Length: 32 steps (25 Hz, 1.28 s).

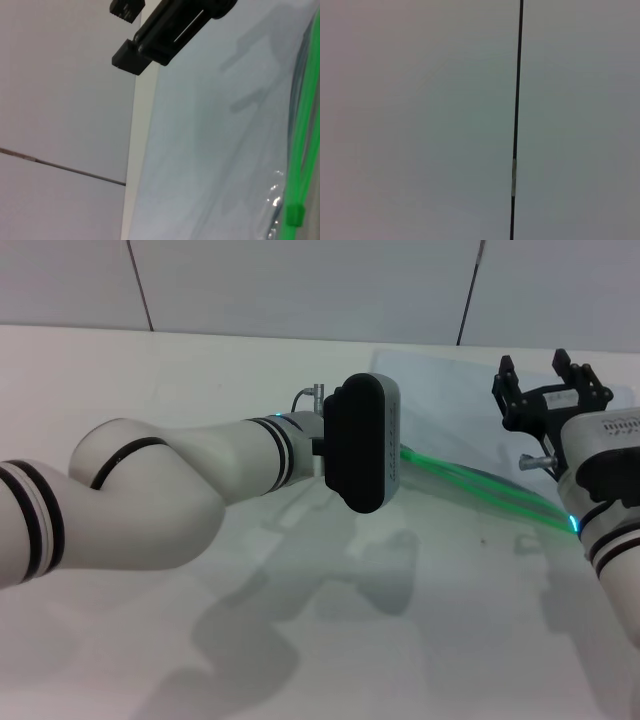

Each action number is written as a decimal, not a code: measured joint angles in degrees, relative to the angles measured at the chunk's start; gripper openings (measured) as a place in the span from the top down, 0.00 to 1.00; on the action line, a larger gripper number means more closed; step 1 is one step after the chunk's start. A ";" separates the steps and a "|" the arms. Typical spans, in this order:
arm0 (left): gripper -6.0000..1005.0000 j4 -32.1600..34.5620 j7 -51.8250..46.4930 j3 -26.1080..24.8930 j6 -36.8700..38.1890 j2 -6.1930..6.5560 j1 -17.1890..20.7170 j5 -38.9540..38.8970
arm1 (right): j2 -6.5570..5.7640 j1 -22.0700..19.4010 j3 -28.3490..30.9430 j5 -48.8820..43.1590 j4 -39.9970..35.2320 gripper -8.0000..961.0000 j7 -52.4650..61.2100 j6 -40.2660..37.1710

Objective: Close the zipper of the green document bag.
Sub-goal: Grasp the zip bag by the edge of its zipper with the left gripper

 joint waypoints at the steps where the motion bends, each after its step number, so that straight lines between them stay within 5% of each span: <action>1: 0.56 0.00 0.05 0.00 0.00 0.00 0.00 0.00 | 0.00 0.00 0.00 0.00 0.00 0.39 0.00 0.00; 17: 0.87 -0.74 0.06 1.44 -3.06 0.06 0.17 -0.45 | -0.01 0.01 -0.05 0.00 -0.11 0.40 0.00 0.00; 22: 0.89 -0.62 -0.03 1.42 -3.16 -0.01 0.87 -0.54 | -0.25 0.01 -0.43 -0.26 -1.31 0.40 0.00 -0.32; 28: 0.90 1.59 -0.13 1.40 -2.70 0.17 4.19 -2.82 | -2.05 -0.84 1.51 -0.20 -5.77 0.40 -0.01 -4.67; 30: 0.91 3.15 -0.06 1.28 -2.67 0.29 5.44 -2.92 | -4.02 -2.59 5.76 0.34 -9.77 0.40 -0.02 -9.41; 32: 0.92 4.03 -0.05 1.11 -2.69 0.32 6.08 -2.95 | -4.66 -3.19 7.19 0.32 -10.97 0.40 -0.01 -11.16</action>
